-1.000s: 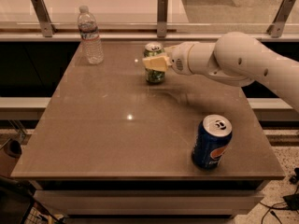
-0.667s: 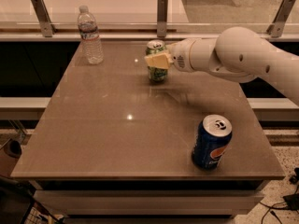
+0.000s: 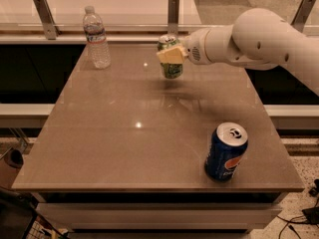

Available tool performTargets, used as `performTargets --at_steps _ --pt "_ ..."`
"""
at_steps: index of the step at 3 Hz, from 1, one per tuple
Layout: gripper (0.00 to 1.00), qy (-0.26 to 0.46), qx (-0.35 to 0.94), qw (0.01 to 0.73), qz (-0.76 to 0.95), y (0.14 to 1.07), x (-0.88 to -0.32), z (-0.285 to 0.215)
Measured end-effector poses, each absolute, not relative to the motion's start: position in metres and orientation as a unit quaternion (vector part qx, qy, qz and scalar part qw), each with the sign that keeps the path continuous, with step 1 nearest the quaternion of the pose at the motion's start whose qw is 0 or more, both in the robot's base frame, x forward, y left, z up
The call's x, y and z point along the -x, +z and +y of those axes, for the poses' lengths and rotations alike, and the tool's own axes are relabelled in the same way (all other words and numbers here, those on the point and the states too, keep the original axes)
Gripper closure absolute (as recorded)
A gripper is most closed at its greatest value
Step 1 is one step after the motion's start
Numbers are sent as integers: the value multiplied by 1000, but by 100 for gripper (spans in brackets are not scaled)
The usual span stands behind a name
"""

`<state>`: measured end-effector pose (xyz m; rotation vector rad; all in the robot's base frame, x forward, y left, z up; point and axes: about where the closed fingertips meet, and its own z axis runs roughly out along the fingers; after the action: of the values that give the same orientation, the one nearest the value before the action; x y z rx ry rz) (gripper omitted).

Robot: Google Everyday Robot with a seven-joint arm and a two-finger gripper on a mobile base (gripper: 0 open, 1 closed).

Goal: Knock green can over

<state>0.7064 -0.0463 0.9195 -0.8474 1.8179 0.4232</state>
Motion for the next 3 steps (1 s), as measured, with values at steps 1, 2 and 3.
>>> performTargets --at_steps 1,2,3 --pt "100 174 382 482 769 925 -705 -47" --pt "100 172 409 435 784 924 -696 -47" --pt "100 159 430 384 802 917 -685 -45"
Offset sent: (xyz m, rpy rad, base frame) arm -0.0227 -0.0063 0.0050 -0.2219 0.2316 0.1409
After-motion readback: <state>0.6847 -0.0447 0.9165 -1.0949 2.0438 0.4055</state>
